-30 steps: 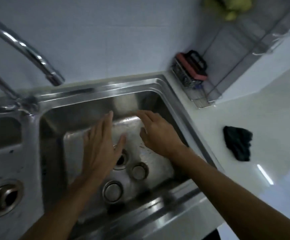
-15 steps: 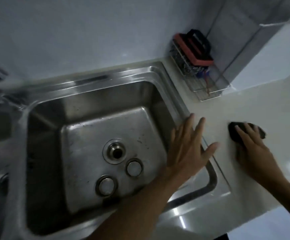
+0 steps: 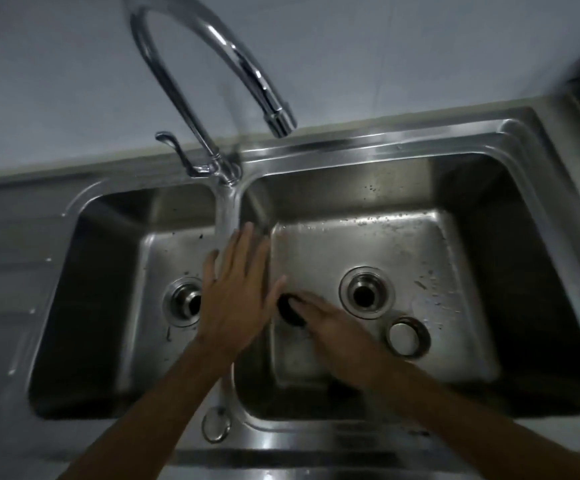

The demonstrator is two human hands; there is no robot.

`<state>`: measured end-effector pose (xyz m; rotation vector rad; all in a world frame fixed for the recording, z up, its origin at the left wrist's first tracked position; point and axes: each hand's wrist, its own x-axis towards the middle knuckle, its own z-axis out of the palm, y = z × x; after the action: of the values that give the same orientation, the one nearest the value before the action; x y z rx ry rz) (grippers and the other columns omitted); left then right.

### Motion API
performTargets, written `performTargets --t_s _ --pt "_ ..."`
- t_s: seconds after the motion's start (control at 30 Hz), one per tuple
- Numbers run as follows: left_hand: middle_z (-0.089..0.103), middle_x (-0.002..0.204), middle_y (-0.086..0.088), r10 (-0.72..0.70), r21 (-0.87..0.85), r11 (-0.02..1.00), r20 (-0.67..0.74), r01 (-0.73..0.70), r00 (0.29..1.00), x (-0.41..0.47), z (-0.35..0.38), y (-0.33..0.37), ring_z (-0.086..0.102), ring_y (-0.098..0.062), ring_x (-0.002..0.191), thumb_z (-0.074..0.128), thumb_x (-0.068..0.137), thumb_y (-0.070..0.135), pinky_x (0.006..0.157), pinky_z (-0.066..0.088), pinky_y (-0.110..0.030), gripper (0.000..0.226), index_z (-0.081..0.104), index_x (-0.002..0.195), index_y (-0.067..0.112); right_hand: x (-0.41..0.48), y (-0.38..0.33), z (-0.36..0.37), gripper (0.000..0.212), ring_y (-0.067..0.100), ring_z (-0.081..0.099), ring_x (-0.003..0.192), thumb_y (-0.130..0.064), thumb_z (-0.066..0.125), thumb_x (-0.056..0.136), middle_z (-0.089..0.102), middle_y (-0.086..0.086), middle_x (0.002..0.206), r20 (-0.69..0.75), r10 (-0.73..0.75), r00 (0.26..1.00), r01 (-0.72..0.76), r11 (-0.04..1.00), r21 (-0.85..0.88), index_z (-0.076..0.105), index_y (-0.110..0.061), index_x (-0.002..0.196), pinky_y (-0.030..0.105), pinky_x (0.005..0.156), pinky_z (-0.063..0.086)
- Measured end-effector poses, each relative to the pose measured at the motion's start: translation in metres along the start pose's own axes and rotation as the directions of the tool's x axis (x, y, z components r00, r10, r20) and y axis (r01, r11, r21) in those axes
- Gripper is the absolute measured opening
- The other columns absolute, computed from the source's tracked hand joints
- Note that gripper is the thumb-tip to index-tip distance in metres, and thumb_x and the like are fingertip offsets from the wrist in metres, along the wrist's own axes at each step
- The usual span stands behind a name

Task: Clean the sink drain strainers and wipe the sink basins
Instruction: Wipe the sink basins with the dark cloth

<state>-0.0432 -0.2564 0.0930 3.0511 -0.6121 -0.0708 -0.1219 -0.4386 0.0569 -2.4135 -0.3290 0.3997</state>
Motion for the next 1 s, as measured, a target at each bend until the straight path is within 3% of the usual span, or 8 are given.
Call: performTargets --t_s 0.1,0.17,0.23,0.33,0.5,0.77,0.87,1.0 --pt "0.02 0.173 -0.013 -0.073 -0.033 0.997 0.014 0.073 0.997 -0.01 0.011 -0.033 0.018 -0.029 0.16 0.026 0.105 0.056 0.122 0.027 -0.064 0.072 0.033 0.161 0.013 0.032 -0.017 0.085 0.059 0.031 0.016 0.155 -0.011 0.037 0.104 0.016 0.014 0.167 0.251 0.109 0.962 -0.069 0.984 -0.163 0.018 -0.005 0.16 0.045 0.125 0.02" --pt "0.017 0.174 -0.01 -0.057 -0.105 0.993 -0.034 0.053 0.998 -0.011 0.02 -0.036 0.013 -0.025 0.161 0.028 0.105 0.057 0.126 0.021 -0.06 0.07 0.03 0.162 0.016 0.042 -0.013 0.118 0.058 0.037 0.002 0.156 -0.015 0.019 0.106 0.003 0.02 0.168 0.305 0.19 0.933 -0.121 0.965 -0.231 0.006 0.001 0.16 0.051 0.124 0.018" --pt "0.018 0.174 -0.008 -0.036 -0.158 0.987 -0.083 0.022 0.996 -0.007 0.024 -0.036 0.013 -0.023 0.161 0.031 0.105 0.057 0.127 0.015 -0.054 0.069 0.031 0.162 0.018 0.051 -0.002 0.128 0.062 0.037 -0.009 0.156 -0.02 0.018 0.105 -0.009 0.02 0.168 0.308 0.213 0.927 -0.123 0.95 -0.288 -0.002 0.001 0.159 0.052 0.126 0.011" --pt "0.022 0.172 -0.01 -0.056 -0.192 0.981 -0.111 0.034 0.992 -0.008 0.026 -0.036 0.017 -0.025 0.16 0.034 0.103 0.056 0.126 0.017 -0.052 0.068 0.035 0.159 0.017 0.073 0.02 0.12 0.071 0.036 -0.015 0.155 -0.025 0.031 0.105 -0.015 0.017 0.168 0.228 0.149 0.962 -0.06 0.932 -0.359 -0.007 -0.002 0.16 0.047 0.127 -0.002" --pt "0.028 0.17 -0.012 -0.056 -0.202 0.979 -0.155 0.024 0.986 -0.007 0.027 -0.037 0.025 -0.026 0.158 0.037 0.103 0.055 0.123 0.024 -0.053 0.066 0.043 0.155 0.015 0.137 0.051 0.096 0.065 0.029 -0.002 0.158 -0.032 0.033 0.107 0.003 0.011 0.17 -0.037 0.062 0.997 -0.07 0.955 -0.289 0.007 -0.006 0.162 0.044 0.128 0.009" --pt "0.019 0.173 -0.013 0.214 -0.004 0.976 -0.206 -0.22 0.955 0.0 0.034 -0.043 0.027 -0.032 0.157 0.037 0.102 0.051 0.118 0.027 -0.062 0.064 0.046 0.154 0.015 0.185 0.119 0.053 0.071 0.025 0.007 0.158 -0.032 0.043 0.102 0.009 0.004 0.171 -0.057 -0.013 0.998 -0.014 0.893 -0.449 0.011 -0.016 0.162 0.043 0.125 0.016" --pt "0.019 0.173 -0.012 0.34 0.062 0.94 -0.261 -0.335 0.904 0.005 0.039 -0.042 0.03 -0.032 0.156 0.035 0.106 0.05 0.117 0.028 -0.062 0.061 0.048 0.154 0.014 0.152 0.152 0.03 0.081 0.028 0.008 0.157 -0.027 0.053 0.096 0.008 0.005 0.171 -0.091 0.054 0.994 -0.089 0.886 -0.454 0.009 -0.015 0.162 0.045 0.125 0.018" --pt "0.021 0.173 -0.01 0.358 0.046 0.932 -0.278 -0.36 0.891 0.007 0.044 -0.043 0.031 -0.027 0.156 0.036 0.106 0.048 0.118 0.027 -0.058 0.058 0.05 0.152 0.015 0.079 0.215 -0.018 0.063 0.036 0.011 0.156 -0.028 0.037 0.104 0.014 0.015 0.169 -0.227 0.243 0.943 -0.32 0.847 -0.424 0.018 -0.006 0.161 0.05 0.126 0.017"
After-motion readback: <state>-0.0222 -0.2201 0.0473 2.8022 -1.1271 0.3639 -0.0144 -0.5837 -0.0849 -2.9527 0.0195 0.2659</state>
